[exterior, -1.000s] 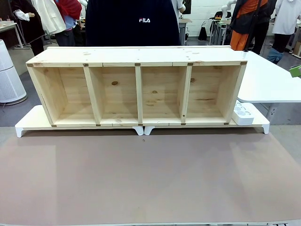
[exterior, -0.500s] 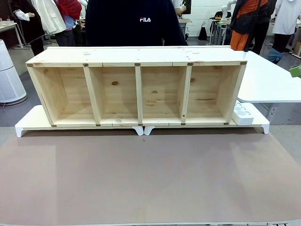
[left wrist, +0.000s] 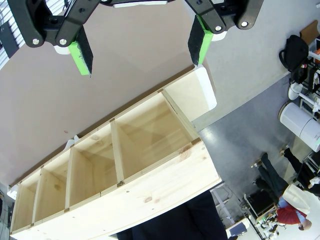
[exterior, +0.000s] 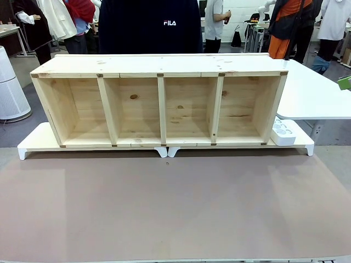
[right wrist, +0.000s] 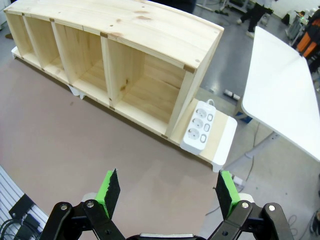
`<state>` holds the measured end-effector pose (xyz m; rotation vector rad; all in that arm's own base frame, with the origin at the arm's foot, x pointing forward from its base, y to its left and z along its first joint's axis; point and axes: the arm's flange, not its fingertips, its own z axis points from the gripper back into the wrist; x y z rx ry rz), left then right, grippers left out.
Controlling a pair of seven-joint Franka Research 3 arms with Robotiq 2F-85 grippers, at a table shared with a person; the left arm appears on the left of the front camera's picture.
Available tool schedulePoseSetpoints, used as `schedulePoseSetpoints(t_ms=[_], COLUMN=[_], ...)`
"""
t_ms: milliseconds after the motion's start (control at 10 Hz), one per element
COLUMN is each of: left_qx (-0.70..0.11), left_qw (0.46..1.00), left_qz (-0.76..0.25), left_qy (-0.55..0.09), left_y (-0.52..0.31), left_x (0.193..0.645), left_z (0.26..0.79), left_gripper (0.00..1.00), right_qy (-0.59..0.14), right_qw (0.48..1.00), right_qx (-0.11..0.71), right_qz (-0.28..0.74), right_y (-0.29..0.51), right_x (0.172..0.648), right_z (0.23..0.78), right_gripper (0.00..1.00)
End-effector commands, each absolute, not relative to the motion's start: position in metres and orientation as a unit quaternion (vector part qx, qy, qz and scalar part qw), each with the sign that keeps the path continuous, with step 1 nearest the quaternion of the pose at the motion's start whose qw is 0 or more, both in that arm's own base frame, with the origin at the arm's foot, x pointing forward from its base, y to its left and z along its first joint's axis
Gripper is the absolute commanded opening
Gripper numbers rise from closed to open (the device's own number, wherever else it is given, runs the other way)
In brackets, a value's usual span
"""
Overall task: Perform cable management.
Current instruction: When the cord part of the Power Cable appears at the lower middle area of the table and stops, grasp the cord part of the Power Cable.
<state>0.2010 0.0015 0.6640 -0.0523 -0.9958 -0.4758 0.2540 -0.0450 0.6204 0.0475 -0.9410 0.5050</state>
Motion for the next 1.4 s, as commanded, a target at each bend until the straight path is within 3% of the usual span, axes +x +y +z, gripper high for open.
schedulePoseSetpoints(t_ms=[0, 1300], left_qx=[-0.030, -0.030], left_qw=[0.850, 0.850], left_qz=[-0.220, -0.220], left_qy=[-0.478, -0.478], left_y=[-0.0004, -0.0004], left_x=[0.2017, 0.2017], left_z=[0.6653, 0.6653], left_gripper=[1.00, 1.00], right_qy=[-0.451, -0.451], right_qw=[0.859, 0.859], right_qx=[0.019, 0.019], right_qz=[0.240, 0.240], right_y=[-0.0427, -0.0427], right_x=[0.2590, 0.2590], right_z=[0.6199, 0.6199], right_gripper=[1.00, 1.00])
